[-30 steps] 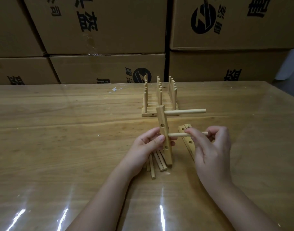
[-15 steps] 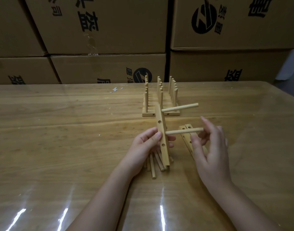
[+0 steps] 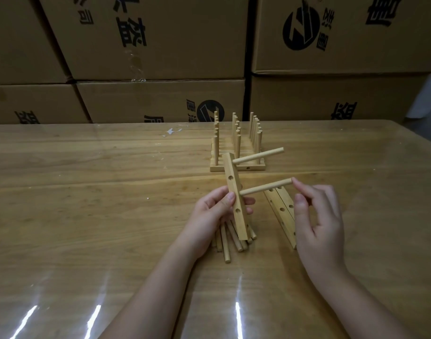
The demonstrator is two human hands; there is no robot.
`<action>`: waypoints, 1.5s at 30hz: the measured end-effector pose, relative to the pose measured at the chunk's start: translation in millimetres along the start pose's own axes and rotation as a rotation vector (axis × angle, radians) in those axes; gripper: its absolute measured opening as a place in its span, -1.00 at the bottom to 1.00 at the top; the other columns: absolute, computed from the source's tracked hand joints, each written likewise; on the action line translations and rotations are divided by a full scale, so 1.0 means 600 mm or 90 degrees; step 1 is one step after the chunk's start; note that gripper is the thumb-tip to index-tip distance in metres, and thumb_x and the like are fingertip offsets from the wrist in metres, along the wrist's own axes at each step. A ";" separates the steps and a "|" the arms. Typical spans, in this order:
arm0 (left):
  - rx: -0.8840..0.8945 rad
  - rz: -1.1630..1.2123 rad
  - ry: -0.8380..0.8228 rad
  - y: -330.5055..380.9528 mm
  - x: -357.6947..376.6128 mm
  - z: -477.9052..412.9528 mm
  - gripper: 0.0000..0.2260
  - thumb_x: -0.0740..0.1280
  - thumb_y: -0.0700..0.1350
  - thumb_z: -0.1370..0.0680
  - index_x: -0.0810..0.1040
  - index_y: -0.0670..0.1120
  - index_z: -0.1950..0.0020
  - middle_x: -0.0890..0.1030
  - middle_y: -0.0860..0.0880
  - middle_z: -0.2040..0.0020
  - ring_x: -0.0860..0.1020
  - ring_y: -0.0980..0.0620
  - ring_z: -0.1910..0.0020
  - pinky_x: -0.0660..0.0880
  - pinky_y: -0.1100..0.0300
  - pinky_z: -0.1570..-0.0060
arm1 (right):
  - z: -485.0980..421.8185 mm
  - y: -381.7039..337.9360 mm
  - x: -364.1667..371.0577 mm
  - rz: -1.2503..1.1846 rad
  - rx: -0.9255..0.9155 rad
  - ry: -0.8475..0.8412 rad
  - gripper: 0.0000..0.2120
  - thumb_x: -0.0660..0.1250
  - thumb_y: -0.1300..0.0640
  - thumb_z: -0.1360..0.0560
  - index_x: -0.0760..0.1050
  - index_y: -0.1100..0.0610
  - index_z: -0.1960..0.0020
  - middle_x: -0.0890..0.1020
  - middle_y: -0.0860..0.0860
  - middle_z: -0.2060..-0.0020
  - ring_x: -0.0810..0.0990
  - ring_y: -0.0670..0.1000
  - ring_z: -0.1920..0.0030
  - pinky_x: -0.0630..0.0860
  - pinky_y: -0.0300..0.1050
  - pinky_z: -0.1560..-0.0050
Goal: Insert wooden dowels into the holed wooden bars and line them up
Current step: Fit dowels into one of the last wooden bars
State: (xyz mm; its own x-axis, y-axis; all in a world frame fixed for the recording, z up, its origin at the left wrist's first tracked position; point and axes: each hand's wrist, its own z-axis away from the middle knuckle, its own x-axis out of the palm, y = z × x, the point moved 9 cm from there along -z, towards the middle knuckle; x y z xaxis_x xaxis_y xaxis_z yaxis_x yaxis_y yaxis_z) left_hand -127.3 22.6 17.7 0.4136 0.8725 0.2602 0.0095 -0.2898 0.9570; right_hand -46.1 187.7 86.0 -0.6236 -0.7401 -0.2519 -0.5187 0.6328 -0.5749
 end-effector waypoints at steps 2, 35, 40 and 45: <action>-0.002 0.005 0.003 -0.001 -0.001 -0.001 -0.77 0.24 -0.05 -0.58 0.59 -0.06 -0.15 0.66 -0.16 -0.09 0.65 -0.07 -0.04 0.58 0.15 0.05 | 0.000 -0.001 0.001 0.001 -0.005 -0.005 -0.71 0.12 0.13 -0.55 0.46 0.16 -0.20 0.46 0.03 0.12 0.48 0.04 0.13 0.44 0.29 0.14; -0.001 0.206 0.095 -0.004 -0.033 -0.008 -0.76 0.23 -0.09 -0.50 0.68 -0.12 0.04 0.67 -0.23 -0.04 0.68 -0.06 0.09 0.61 0.12 0.15 | 0.066 0.030 0.117 0.316 -0.046 -0.493 -0.71 0.20 -0.20 -0.43 0.56 -0.12 -0.03 0.46 -0.19 0.11 0.47 -0.12 0.04 0.27 -0.04 -0.14; -0.005 0.225 0.110 -0.005 -0.038 -0.010 -0.76 0.22 -0.10 -0.51 0.67 -0.13 0.02 0.66 -0.24 -0.04 0.68 -0.06 0.11 0.60 0.13 0.18 | 0.062 0.030 0.114 0.306 -0.027 -0.477 -0.86 0.32 0.02 -0.46 0.58 -0.07 0.01 0.50 -0.17 0.12 0.49 -0.12 0.02 0.23 -0.08 -0.16; -0.006 0.238 0.118 -0.006 -0.039 -0.012 -0.75 0.21 -0.10 -0.50 0.56 -0.20 -0.06 0.68 -0.23 0.00 0.68 -0.05 0.17 0.61 0.13 0.21 | 0.060 0.029 0.111 0.327 -0.014 -0.481 -0.92 0.40 0.05 -0.42 0.58 -0.05 0.09 0.53 -0.15 0.16 0.52 -0.08 0.08 0.19 -0.14 0.00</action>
State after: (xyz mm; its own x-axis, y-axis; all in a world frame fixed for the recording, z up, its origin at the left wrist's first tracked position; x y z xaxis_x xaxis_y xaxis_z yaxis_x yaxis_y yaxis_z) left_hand -143.2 6.2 9.1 0.2168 0.7637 0.6081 -0.1187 -0.5976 0.7929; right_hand -75.5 141.5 31.0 -0.2364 -0.3138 -0.9196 -0.2992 0.9239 -0.2384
